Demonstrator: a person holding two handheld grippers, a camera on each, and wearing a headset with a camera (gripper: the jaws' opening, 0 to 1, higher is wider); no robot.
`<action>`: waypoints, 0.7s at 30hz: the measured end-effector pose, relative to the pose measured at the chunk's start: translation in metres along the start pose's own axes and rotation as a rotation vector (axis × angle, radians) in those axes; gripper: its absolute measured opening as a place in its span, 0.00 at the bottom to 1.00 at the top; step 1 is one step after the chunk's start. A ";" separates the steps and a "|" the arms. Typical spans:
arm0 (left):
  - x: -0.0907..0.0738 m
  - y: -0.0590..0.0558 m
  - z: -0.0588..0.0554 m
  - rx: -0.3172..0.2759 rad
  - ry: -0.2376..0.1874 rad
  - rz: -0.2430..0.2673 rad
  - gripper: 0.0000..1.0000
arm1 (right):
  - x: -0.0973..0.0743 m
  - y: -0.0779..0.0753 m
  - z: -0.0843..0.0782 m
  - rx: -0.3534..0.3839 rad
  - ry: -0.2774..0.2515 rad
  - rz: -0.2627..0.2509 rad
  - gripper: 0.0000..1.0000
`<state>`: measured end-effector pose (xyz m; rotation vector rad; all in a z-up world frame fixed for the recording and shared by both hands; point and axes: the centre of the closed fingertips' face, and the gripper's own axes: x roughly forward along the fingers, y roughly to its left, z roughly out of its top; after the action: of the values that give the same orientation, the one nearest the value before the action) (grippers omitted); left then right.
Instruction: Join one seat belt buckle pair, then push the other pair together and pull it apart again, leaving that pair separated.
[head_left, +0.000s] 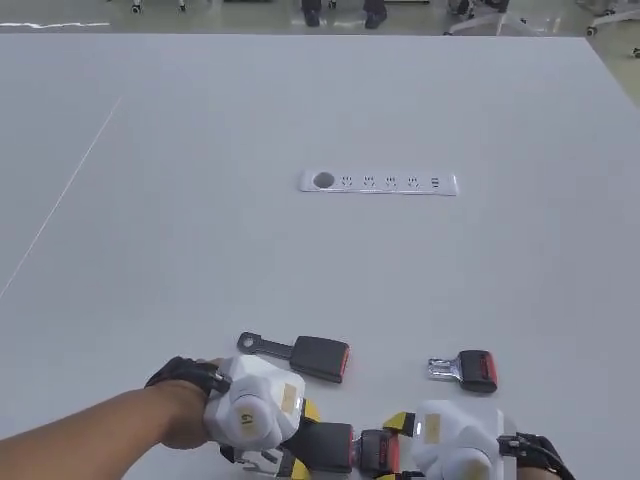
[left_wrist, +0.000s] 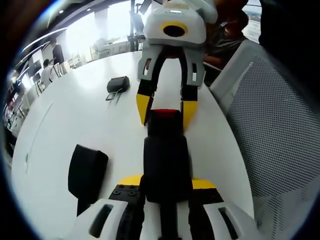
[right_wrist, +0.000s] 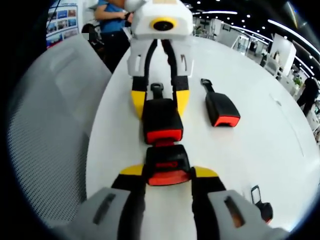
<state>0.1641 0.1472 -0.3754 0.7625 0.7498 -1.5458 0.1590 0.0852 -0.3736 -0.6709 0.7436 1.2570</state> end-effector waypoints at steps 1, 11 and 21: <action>0.000 0.000 0.000 0.001 -0.001 0.002 0.34 | 0.000 -0.001 0.000 0.011 0.005 0.001 0.36; 0.003 -0.003 0.005 -0.073 0.036 0.061 0.64 | -0.005 -0.003 0.006 0.045 -0.028 -0.050 0.61; -0.018 0.007 0.015 -0.103 -0.031 0.141 0.84 | -0.025 -0.007 0.009 0.124 -0.099 -0.056 0.72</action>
<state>0.1717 0.1451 -0.3523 0.6988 0.7322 -1.3785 0.1634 0.0763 -0.3485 -0.5210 0.7099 1.1741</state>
